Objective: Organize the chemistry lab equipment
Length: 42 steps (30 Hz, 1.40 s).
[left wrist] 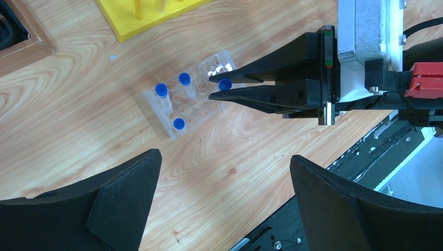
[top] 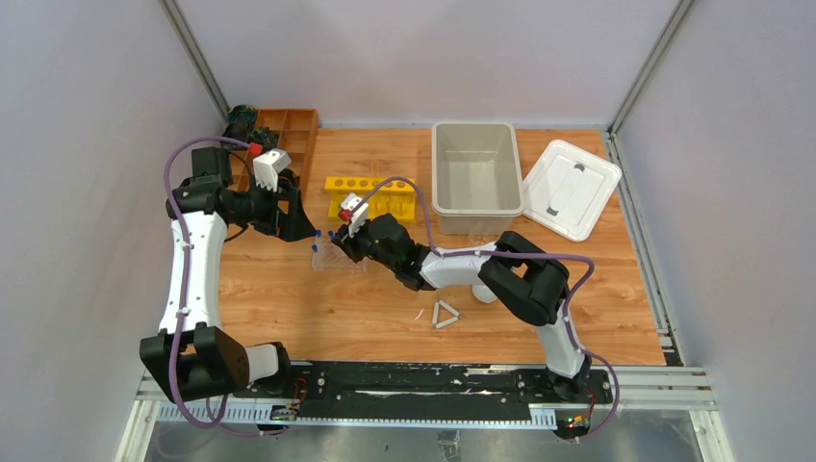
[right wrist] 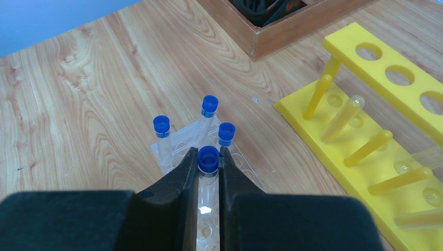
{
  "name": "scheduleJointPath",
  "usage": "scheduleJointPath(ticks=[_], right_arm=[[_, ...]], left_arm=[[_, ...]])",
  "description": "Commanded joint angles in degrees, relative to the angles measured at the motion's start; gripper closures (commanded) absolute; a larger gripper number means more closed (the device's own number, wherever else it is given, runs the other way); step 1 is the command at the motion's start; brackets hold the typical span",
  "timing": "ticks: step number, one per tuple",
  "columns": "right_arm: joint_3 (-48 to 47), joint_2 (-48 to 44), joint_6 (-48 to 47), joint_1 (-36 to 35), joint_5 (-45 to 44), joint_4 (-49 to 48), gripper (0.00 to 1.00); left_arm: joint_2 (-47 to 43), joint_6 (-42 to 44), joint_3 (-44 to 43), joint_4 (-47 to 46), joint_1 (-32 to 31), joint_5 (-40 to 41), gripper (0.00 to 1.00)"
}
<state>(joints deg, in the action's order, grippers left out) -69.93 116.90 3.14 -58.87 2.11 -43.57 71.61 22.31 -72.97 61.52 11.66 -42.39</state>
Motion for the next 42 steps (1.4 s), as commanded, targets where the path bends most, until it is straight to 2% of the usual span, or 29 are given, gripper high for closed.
scheduleJointPath(ticks=[1,35,39,42], right_arm=[[1.12,1.42,-1.05,-0.37,-1.75,-4.04,1.0],[3.33,4.25,-2.78,-0.37,-0.08,-10.5,1.0],[3.8,4.21,-2.87,-0.42,0.97,-10.91,0.96],[4.78,3.83,-2.88,-0.42,1.54,-11.29,0.88]], left_arm=[[-1.17,0.66,-0.99,-0.26,-0.08,-0.36,0.0],[-1.23,0.9,-1.29,-0.26,0.03,0.1,0.0],[-1.23,0.94,-1.51,-0.26,-0.02,0.41,0.0],[-1.26,0.92,-1.63,-0.25,0.0,0.42,0.0]])
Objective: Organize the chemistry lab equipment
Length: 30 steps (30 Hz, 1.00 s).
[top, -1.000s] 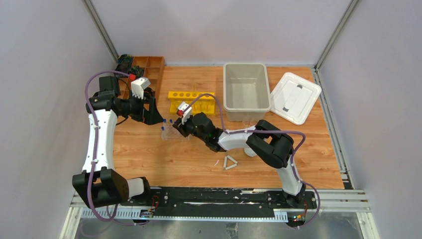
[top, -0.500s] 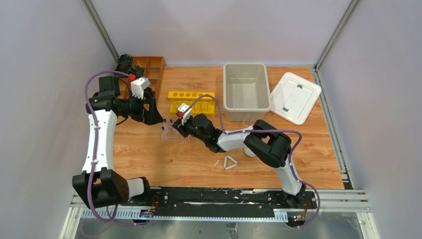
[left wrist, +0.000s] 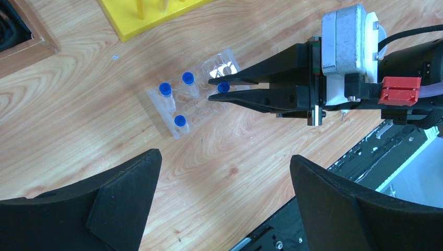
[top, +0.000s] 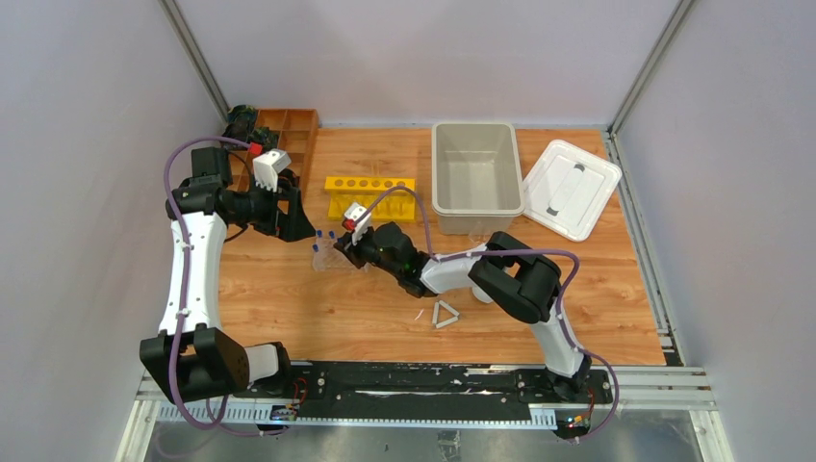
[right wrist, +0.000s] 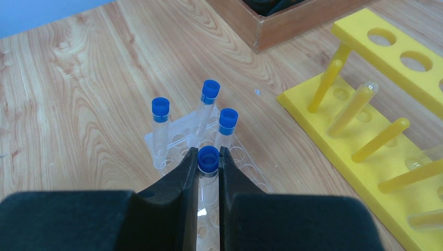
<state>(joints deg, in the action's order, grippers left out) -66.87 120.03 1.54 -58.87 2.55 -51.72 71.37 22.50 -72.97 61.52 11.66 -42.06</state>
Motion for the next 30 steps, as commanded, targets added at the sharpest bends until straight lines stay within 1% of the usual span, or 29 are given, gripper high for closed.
scheduleJointPath(ticks=[1,7,11,13,14,15,16,17,18,19,20,21,23,24,25,26,28,29,30], right_arm=[[1.94,0.59,-1.32,-0.39,1.45,-3.26,0.85],[3.46,-1.15,-1.32,-0.45,2.18,-3.42,0.64],[3.61,-4.49,-3.4,-0.66,1.79,-1.59,0.5],[3.7,-7.02,-4.27,-0.99,0.45,0.35,0.41],[4.02,-8.73,-4.47,-1.17,-0.67,1.34,0.33],[4.58,-10.45,-4.52,-1.26,-1.84,2.52,0.19],[5.0,-12.62,-4.37,-1.39,-3.48,4.11,0.11],[5.22,-14.88,-3.65,-1.49,-5.63,6.09,0.09],[5.33,-17.36,-2.29,-1.55,-8.15,8.94,0.08],[5.07,-20.15,2.3,-1.55,-10.82,12.76,0.07],[3.81,-22.77,4.82,-1.51,-13.25,18.55,0.06],[1.67,-25.84,6.35,-1.53,-15.12,26.35,0.05],[-4.25,-28.57,6.85,-1.42,-17.68,43.25,0.05],[-6.41,-29.3,8.43,-1.38,-19.46,50.62,0.04],[-7.64,-30.09,10.16,-1.11,-20.06,55.97,0.03],[-7.69,-31.51,11.77,-0.67,-18.38,60.43,0.01],[-3.45,-36.53,12.98,-0.21,-14.64,62.19,0.0],[-1.52,-39.07,13.93,-0.12,-14.75,62.63,0.0],[-1.2,-40.64,15.51,0.01,-16.75,66.98,0.0]], left_arm=[[-0.95,0.7,-1.71,-0.26,0.02,0.18,0.0],[-0.89,0.34,-2.17,-0.3,-0.01,0.47,0.0],[-0.97,0.06,-2.66,-0.26,0.03,0.73,0.0],[-1.21,0.07,-2.86,-0.27,0.05,0.96,0.0],[-1.36,0.08,-2.98,-0.26,0.11,1.13,0.0],[-1.38,0.0,-3.09,-0.26,0.12,1.37,0.0],[-1.41,-0.13,-3.24,-0.26,0.12,1.56,0.0],[-1.45,-0.29,-3.41,-0.28,0.11,1.73,0.0],[-1.54,-0.46,-3.51,-0.26,0.16,1.87,0.0],[-1.58,-0.71,-3.65,-0.28,0.24,1.85,0.0],[-1.73,-0.91,-3.72,-0.26,0.41,1.69,0.0],[-1.94,-1.1,-3.83,-0.26,0.53,1.64,0.0],[-2.28,-1.46,-4.03,-0.26,0.66,1.93,0.0],[-2.48,-1.61,-4.09,-0.26,0.72,2.04,0.0],[-2.66,-1.84,-4.09,-0.26,0.72,2.15,0.0],[-2.72,-2.22,-4.03,-0.26,0.69,2.18,0.0],[-2.9,-2.77,-3.96,-0.26,0.8,2.55,0.0],[-3.04,-2.92,-3.94,-0.26,0.82,2.63,0.0],[-3.29,-3.05,-3.88,-0.26,0.82,2.64,0.0]])
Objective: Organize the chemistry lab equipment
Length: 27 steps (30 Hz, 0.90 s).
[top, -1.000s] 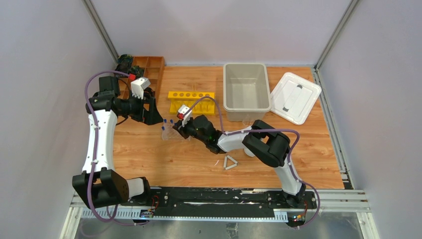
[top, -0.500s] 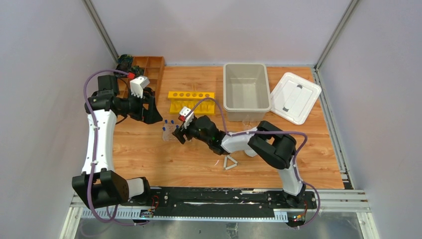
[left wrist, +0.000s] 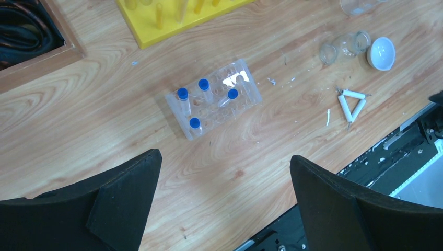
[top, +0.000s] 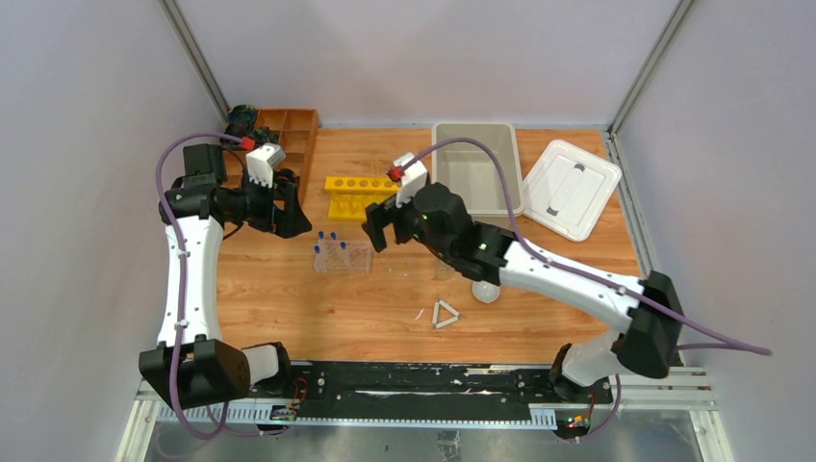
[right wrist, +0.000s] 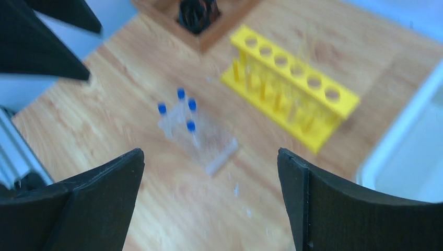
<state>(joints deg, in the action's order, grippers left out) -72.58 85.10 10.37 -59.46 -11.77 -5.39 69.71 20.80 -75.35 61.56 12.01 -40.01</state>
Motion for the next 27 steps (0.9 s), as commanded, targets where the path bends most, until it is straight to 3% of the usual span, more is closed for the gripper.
scheduleJointPath(ticks=[1,3,7,15,18,22,27], right_arm=[[3.64,-6.52,8.07,0.84,-4.83,25.88,0.0],[1.75,-7.41,9.36,1.35,-7.51,33.99,0.01],[2.31,-9.77,9.77,2.26,-8.21,40.61,0.18],[6.48,-7.95,9.02,7.42,-3.45,41.77,0.41],[7.13,-5.7,7.64,8.73,-1.21,39.96,0.42],[6.81,-2.9,5.22,10.86,2.77,37.76,0.32],[6.57,0.56,4.32,13.55,6.99,35.11,0.28]], left_arm=[[-1.94,-1.45,-1.41,-0.3,0.43,0.59,0.0],[-2.38,-1.57,-1.25,-0.3,0.47,0.4,0.0],[-2.52,-1.27,-0.31,-0.3,0.47,0.31,0.0],[0.35,3.4,0.28,4.1,0.47,6.33,0.0],[1.02,3.2,-0.46,4.73,0.47,5.79,0.0],[0.9,3.88,-1.04,4.71,0.47,3.69,0.0],[0.77,3.81,-1.57,4.71,0.45,4.53,0.0]])
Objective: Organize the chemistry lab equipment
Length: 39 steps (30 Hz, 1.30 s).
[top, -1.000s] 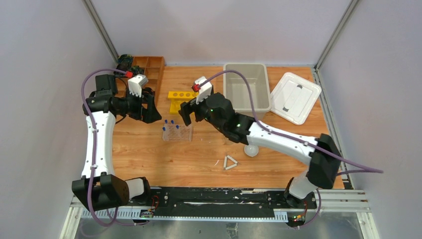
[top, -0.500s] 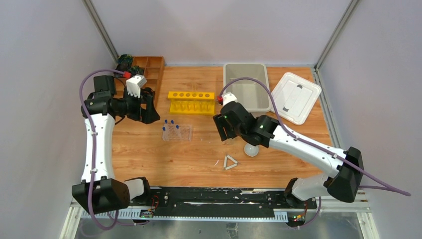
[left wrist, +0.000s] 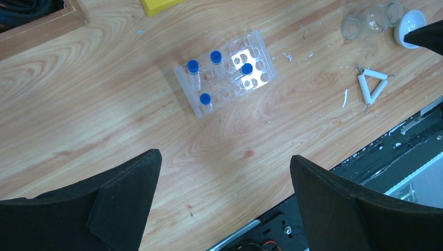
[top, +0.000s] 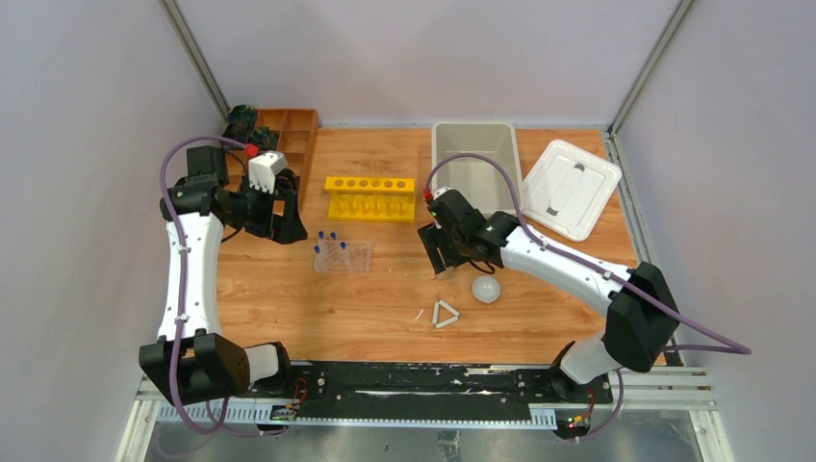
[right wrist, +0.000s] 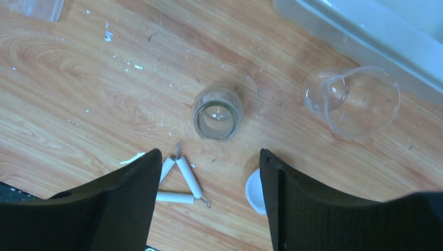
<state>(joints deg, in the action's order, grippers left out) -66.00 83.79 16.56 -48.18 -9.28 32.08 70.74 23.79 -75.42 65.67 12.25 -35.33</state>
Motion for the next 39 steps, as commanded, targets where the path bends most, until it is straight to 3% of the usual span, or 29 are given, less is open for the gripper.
scheduleJointPath(ticks=[1,7,20,23,28,31,39], right_arm=[[0.06,2.47,-2.06,2.55,5.15,-2.82,0.28],[0.09,6.63,-3.09,3.64,6.73,-5.18,0.28],[1.29,9.89,-3.18,4.63,6.94,-7.96,0.48],[1.21,10.17,-3.33,4.71,7.06,-8.32,0.55],[0.78,9.22,-3.4,4.59,7.46,-7.56,0.87],[-0.74,7.47,-3.44,4.51,7.93,-4.78,0.99],[-13.21,-1.03,-3.48,3.95,8.29,8.19,1.0]], left_arm=[[-0.57,0.85,-1.3,0.6,0.18,-0.32,0.0],[-1.69,0.22,-0.65,0.6,0.23,-1.85,0.0],[-1.4,-1.47,-3.46,0.6,0.23,-2.94,0.0],[-1.79,-1.47,-3.19,0.6,0.23,-2.84,0.0],[-2.24,-1.18,-2.53,0.6,0.18,-2.22,0.0],[-2.07,-1.48,-2.65,0.61,0.21,-1.91,0.0],[-1.39,-2.68,-4.5,0.6,0.21,-1.41,0.0]])
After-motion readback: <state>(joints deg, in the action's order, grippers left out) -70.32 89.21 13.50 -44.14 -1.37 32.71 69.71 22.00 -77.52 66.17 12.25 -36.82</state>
